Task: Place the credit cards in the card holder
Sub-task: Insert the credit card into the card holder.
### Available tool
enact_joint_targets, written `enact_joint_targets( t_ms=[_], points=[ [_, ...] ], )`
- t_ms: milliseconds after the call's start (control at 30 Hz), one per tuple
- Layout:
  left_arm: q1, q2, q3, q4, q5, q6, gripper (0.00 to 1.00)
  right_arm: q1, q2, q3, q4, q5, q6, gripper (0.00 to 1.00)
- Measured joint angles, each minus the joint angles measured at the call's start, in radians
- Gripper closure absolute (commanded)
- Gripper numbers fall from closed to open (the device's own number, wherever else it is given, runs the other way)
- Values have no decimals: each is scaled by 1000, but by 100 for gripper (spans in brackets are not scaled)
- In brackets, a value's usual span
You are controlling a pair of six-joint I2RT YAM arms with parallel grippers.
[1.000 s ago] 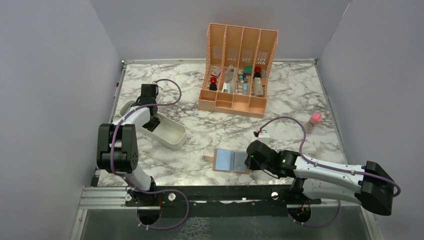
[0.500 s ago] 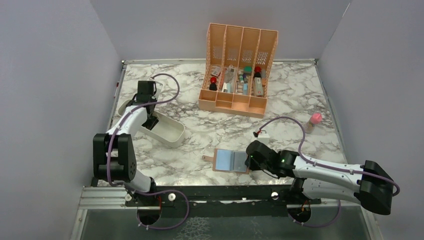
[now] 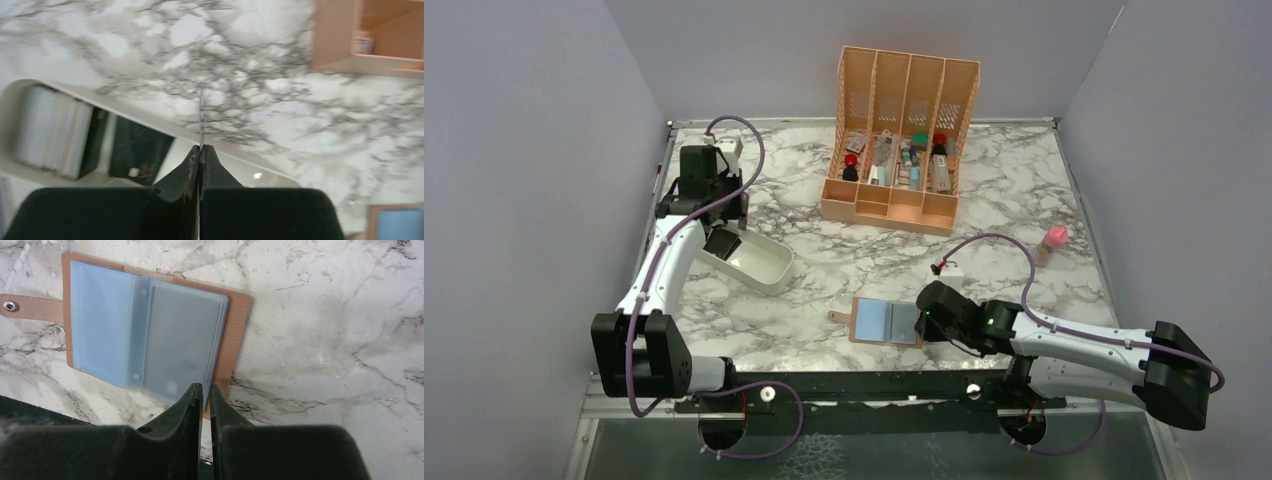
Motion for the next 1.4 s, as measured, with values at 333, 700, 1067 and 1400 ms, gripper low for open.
enact_joint_targets(
  t_ms=[333,700,1067,1400],
  points=[
    [-98,-62,-84,18,403,-295,100,0,10,8,-31,-9,45,79],
    [-383,-280,-489,438,492,-749,100,0,-49,33,-41,-1,96,74],
    [-721,-164,-602,726,315,-973,100,0,108,127,-193,92,272,73],
    [-854,25,-614,839,212,-1021,100,0,92,108,-142,96,244,71]
  ],
)
